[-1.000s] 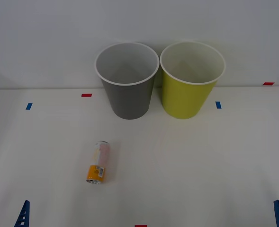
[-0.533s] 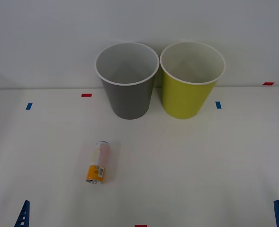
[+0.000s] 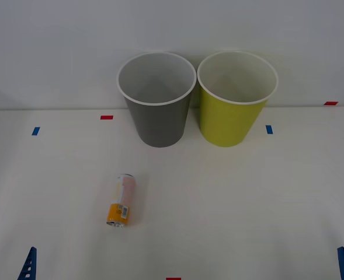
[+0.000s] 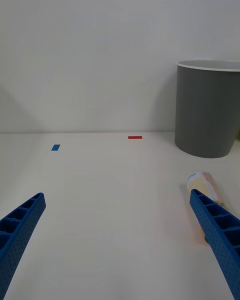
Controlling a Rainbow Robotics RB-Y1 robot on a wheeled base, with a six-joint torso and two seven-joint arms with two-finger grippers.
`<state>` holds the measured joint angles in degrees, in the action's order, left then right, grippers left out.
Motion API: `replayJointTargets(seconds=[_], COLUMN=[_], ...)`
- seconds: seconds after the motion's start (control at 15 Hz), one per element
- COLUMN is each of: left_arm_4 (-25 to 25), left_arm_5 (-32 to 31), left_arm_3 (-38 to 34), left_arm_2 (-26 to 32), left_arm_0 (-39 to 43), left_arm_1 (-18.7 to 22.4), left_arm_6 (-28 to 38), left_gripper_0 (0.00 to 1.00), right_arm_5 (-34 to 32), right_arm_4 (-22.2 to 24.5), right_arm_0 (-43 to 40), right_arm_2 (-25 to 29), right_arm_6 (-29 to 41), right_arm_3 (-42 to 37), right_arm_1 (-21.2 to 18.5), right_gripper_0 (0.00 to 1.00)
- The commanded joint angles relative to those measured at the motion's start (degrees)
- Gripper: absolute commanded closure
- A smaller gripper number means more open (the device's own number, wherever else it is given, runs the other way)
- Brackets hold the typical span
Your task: Put cans in the gray bin and PET bottles in the light green bin.
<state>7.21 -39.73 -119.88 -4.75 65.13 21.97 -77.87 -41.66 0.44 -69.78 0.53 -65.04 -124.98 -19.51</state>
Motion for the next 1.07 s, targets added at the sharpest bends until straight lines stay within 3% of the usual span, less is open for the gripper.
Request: replayJointTargets(seconds=[0.07,0.6,0.73,1.07], left_arm_4=[0.0,0.0,0.0,0.2], left_arm_5=[0.0,0.0,0.6,2.1], left_arm_3=[0.0,0.0,3.4,3.7], left_arm_2=[0.0,0.0,-0.6,-0.2], left_arm_0=[0.0,0.0,-2.3,-5.6], left_arm_1=[0.0,0.0,-0.8,3.6], left_arm_6=[0.0,0.0,-0.2,-0.4], left_gripper_0=[0.0,0.0,0.0,0.0], right_arm_5=[0.0,0.0,0.0,0.0], right_arm_4=[0.0,0.0,0.0,0.0], right_arm_0=[0.0,0.0,0.0,0.0], right_arm_2=[0.0,0.0,0.0,0.0], right_arm_6=[0.0,0.0,0.0,0.0], right_arm_3=[0.0,0.0,0.0,0.0], right_arm_1=[0.0,0.0,0.0,0.0], right_gripper_0=[0.0,0.0,0.0,0.0])
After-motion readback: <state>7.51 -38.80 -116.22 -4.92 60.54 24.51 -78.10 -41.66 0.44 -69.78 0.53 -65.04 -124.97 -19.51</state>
